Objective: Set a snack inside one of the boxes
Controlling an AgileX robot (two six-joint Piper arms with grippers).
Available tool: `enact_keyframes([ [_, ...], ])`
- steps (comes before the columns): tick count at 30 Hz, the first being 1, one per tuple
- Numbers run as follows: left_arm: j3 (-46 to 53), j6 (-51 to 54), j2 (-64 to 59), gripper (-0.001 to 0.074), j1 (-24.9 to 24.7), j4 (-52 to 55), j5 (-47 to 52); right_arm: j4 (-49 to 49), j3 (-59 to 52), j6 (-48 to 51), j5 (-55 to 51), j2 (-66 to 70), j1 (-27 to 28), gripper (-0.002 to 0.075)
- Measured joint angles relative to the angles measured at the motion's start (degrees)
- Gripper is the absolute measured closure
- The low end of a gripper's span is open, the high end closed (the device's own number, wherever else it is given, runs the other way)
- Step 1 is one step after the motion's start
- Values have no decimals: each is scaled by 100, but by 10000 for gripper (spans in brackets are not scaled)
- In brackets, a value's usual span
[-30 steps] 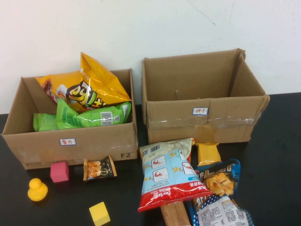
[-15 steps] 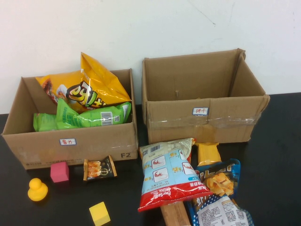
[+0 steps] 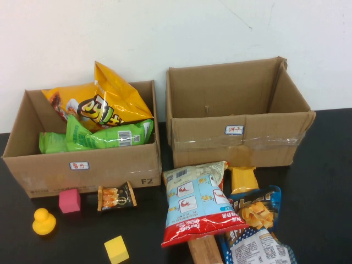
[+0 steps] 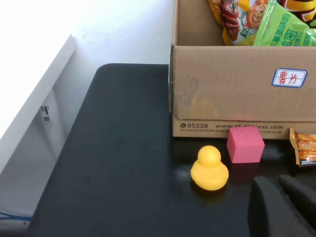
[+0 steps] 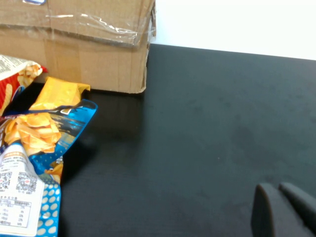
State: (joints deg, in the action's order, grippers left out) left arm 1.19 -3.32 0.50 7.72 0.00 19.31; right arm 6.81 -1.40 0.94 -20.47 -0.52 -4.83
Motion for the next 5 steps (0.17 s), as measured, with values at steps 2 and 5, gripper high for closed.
enact_keyframes([
  [2, 0, 0, 0, 736, 0, 0, 0, 0, 0, 0, 0, 0, 0, 727],
  [5, 0, -10, 0, 736, 0, 0, 0, 0, 0, 0, 0, 0, 0, 727],
])
